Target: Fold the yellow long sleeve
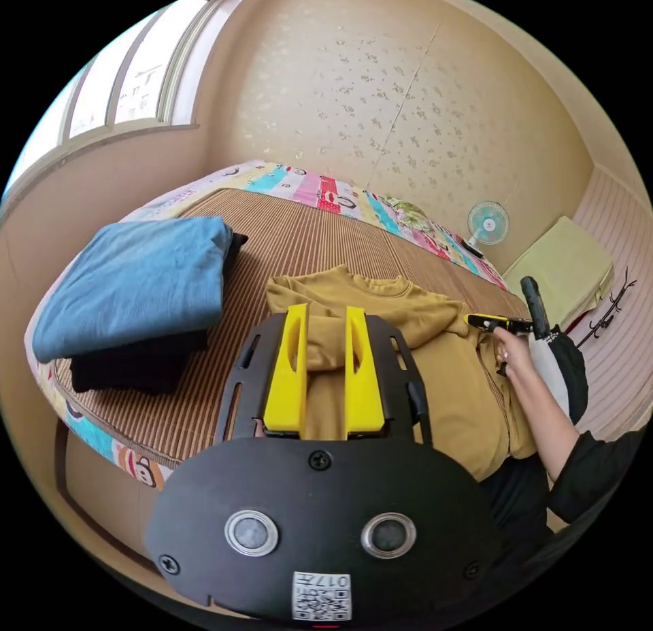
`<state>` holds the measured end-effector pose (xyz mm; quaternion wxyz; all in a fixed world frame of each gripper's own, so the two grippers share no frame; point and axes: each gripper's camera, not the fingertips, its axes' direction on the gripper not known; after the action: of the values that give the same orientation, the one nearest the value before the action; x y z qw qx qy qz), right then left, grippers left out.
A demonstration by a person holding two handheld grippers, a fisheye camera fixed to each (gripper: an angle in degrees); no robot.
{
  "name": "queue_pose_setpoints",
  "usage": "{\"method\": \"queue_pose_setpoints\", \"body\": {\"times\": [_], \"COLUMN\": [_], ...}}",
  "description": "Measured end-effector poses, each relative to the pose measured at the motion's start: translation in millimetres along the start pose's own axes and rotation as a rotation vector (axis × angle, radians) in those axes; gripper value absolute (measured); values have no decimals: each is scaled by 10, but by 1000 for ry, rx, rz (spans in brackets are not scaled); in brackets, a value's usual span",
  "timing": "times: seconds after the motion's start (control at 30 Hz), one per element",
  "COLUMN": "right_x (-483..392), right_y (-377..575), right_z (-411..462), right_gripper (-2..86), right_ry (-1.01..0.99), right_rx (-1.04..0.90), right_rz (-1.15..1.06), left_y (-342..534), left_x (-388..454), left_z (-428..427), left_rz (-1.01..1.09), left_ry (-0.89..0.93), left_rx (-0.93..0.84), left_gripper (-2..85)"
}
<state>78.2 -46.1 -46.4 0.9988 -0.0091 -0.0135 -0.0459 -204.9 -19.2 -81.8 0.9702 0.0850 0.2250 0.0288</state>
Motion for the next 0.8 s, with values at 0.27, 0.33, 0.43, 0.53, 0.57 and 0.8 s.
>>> {"method": "queue_pose_setpoints", "body": {"times": [0.27, 0.33, 0.43, 0.53, 0.57, 0.8], "right_x": [290, 315, 452, 583, 621, 833], "right_y": [22, 75, 185, 185, 137, -120], "right_z": [301, 451, 74, -458, -602, 311], "right_gripper": [95, 84, 53, 43, 42, 69], "right_ry": [-179, -179, -236, -353, -371, -111], "right_rx": [-120, -163, -35, 109, 133, -298], "right_rz": [-18, -59, -69, -75, -74, -35], "left_y": [-390, -321, -194, -256, -330, -499], "left_x": [116, 111, -31, -196, -255, -491], "left_z": [1367, 1214, 655, 261, 218, 823], "left_rz": [181, 134, 4, -77, -100, -171], "left_ry": [-137, -153, -72, -34, -44, -104], "left_rx": [-429, -359, -89, 54, 76, -144], "left_gripper": [63, 35, 20, 19, 21, 77]}}
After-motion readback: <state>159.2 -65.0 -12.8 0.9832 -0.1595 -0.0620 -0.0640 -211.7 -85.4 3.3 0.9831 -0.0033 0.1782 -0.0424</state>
